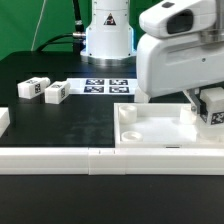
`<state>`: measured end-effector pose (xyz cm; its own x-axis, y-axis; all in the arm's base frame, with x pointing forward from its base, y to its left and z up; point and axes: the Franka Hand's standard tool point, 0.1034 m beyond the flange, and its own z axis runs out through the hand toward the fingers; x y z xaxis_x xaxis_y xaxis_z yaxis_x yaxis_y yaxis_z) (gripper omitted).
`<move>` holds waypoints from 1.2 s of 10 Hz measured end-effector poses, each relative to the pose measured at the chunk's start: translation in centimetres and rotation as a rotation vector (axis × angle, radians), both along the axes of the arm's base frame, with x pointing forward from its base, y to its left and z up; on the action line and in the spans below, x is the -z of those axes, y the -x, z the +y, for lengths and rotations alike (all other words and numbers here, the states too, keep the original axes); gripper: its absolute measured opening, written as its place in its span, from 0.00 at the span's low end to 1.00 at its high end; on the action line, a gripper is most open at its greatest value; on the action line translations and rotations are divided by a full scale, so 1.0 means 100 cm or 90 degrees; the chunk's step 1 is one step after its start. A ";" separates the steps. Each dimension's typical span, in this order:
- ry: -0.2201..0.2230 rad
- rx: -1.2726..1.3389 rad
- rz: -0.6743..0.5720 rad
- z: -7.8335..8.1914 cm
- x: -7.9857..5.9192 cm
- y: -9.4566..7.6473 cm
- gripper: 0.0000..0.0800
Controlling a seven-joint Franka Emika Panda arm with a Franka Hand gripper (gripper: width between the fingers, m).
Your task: Assemble one leg
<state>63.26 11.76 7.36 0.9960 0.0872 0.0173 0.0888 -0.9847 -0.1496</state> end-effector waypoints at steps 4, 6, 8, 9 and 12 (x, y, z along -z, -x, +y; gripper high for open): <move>-0.026 0.313 0.003 -0.002 0.003 0.005 0.37; -0.044 0.470 0.017 0.000 0.003 0.007 0.37; -0.052 0.590 0.040 0.003 0.004 0.007 0.37; -0.056 0.675 0.058 0.005 0.004 0.007 0.37; -0.062 0.725 0.075 0.006 0.003 0.007 0.37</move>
Offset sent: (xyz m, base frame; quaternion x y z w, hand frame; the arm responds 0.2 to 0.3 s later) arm -0.0155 0.0019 -0.0069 0.0241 0.0224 0.3336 0.9421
